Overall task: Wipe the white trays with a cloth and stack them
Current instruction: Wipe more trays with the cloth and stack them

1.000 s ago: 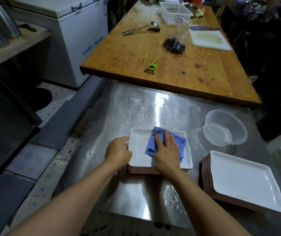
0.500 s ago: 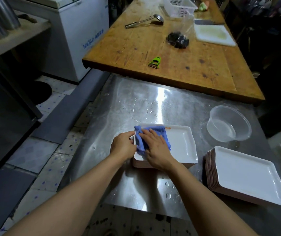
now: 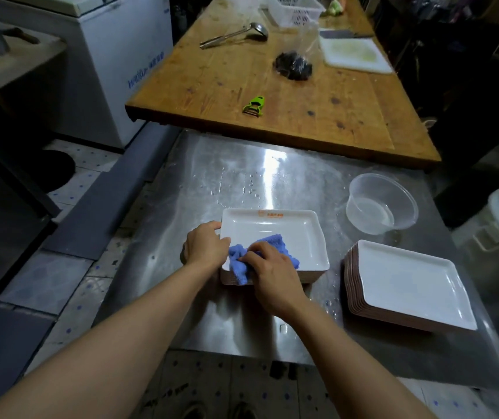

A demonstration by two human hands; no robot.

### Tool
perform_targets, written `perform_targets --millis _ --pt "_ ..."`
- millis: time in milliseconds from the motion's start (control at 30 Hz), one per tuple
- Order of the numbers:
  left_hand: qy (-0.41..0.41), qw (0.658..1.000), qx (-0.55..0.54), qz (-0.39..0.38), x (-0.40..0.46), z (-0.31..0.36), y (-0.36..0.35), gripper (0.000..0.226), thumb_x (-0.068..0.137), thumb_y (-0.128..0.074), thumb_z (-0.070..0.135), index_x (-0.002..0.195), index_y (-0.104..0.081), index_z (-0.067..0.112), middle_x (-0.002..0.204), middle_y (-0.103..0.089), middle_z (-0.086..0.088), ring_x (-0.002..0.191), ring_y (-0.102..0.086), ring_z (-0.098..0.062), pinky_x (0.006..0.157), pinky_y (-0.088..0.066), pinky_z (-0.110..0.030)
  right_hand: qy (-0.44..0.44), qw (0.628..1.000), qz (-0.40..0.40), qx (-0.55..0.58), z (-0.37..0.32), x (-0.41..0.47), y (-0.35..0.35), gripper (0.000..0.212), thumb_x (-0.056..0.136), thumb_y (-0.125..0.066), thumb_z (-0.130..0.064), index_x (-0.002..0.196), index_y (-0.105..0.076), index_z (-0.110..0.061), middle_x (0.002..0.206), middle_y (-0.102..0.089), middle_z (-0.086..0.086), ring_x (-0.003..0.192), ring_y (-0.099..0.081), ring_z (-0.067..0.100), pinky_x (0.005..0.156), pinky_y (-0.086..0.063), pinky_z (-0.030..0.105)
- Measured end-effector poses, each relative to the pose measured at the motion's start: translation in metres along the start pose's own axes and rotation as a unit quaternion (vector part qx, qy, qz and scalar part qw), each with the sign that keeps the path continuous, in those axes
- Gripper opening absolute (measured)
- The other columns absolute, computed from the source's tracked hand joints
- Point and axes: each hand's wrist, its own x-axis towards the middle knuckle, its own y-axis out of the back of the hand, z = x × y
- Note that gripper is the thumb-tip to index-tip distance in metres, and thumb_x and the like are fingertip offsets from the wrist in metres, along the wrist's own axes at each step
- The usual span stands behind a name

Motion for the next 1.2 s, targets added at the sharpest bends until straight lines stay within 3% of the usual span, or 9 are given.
perform_targets --millis 167,267,400,500,767,933,1100,1200 --pt "-0.016 0.997 0.071 0.029 -0.004 0.004 -0.004 0.041 0.076 -0.059 0.011 0.114 -0.063 0.028 0.102 -0.067 -0.004 0.096 -0.059 -0.029 0.07 -0.043 -0.03 -0.067 0.995 0.014 -0.074 0.044 -0.032 0.023 0.037 0.081 -0.054 -0.011 0.117 -0.061 -0.018 0.119 -0.055 -0.001 0.113 -0.048 0.021 0.095 -0.029 0.037" --pt "-0.025 0.995 0.095 0.031 -0.003 0.006 -0.005 0.039 0.076 -0.058 0.009 0.112 -0.063 0.022 0.106 -0.065 -0.005 0.097 -0.058 -0.03 0.069 -0.044 -0.031 -0.1 0.988 0.005 -0.114 0.065 -0.042 0.035 0.041 0.09 -0.04 -0.023 0.129 -0.053 -0.021 0.132 -0.047 -0.002 0.125 -0.04 0.018 0.109 -0.018 0.04" --pt "-0.042 0.991 0.123 0.027 -0.002 0.005 -0.007 0.027 0.076 -0.056 0.01 0.101 -0.065 0.015 0.101 -0.063 -0.008 0.089 -0.058 -0.03 0.068 -0.048 -0.033 -0.127 0.984 -0.031 -0.124 0.086 -0.032 0.038 0.051 0.099 -0.028 -0.03 0.148 -0.025 -0.015 0.158 -0.013 0.0 0.146 -0.008 0.018 0.116 -0.012 0.035" --pt "-0.048 0.99 0.129 0.027 -0.001 0.004 -0.006 0.026 0.077 -0.057 0.012 0.102 -0.066 0.015 0.099 -0.061 -0.007 0.088 -0.058 -0.03 0.067 -0.048 -0.033 -0.115 0.983 -0.066 -0.13 0.098 -0.007 0.04 0.062 0.1 -0.032 -0.033 0.151 -0.005 -0.01 0.159 0.008 0.003 0.147 0.003 0.021 0.118 -0.01 0.034" --pt "-0.065 0.993 0.098 0.029 -0.002 0.003 -0.008 0.021 0.077 -0.059 0.007 0.095 -0.066 0.012 0.091 -0.056 -0.008 0.08 -0.055 -0.028 0.064 -0.042 -0.03 -0.119 0.977 -0.075 -0.163 0.101 0.035 0.032 0.07 0.098 -0.033 -0.038 0.15 0.006 -0.01 0.157 0.02 0.008 0.145 0.016 0.027 0.119 0.0 0.04" --pt "-0.077 0.992 0.098 0.027 -0.002 0.006 -0.008 0.031 0.08 -0.06 0.008 0.109 -0.066 0.015 0.101 -0.057 -0.01 0.089 -0.057 -0.029 0.073 -0.048 -0.033 -0.034 0.992 -0.086 -0.083 0.059 0.057 0.01 0.069 0.093 -0.043 -0.024 0.151 -0.006 -0.02 0.159 0.01 0.0 0.145 0.015 0.028 0.118 0.001 0.043" --pt "-0.081 0.993 0.078 0.018 -0.001 0.006 -0.005 0.013 0.077 -0.061 0.013 0.089 -0.065 0.012 0.093 -0.062 -0.015 0.083 -0.058 -0.034 0.063 -0.037 -0.028 0.02 0.997 -0.066 -0.029 0.025 0.082 -0.011 0.056 0.087 -0.051 -0.02 0.141 -0.036 -0.021 0.156 -0.014 -0.002 0.144 -0.001 0.025 0.109 -0.012 0.04" --pt "-0.078 0.993 0.091 0.02 0.0 0.005 -0.004 0.025 0.076 -0.061 0.011 0.101 -0.065 0.013 0.099 -0.062 -0.014 0.09 -0.058 -0.034 0.069 -0.041 -0.03 0.009 0.997 -0.073 -0.038 0.04 0.079 -0.005 0.053 0.09 -0.048 -0.022 0.141 -0.034 -0.025 0.157 -0.01 -0.006 0.145 0.002 0.019 0.113 -0.006 0.041"
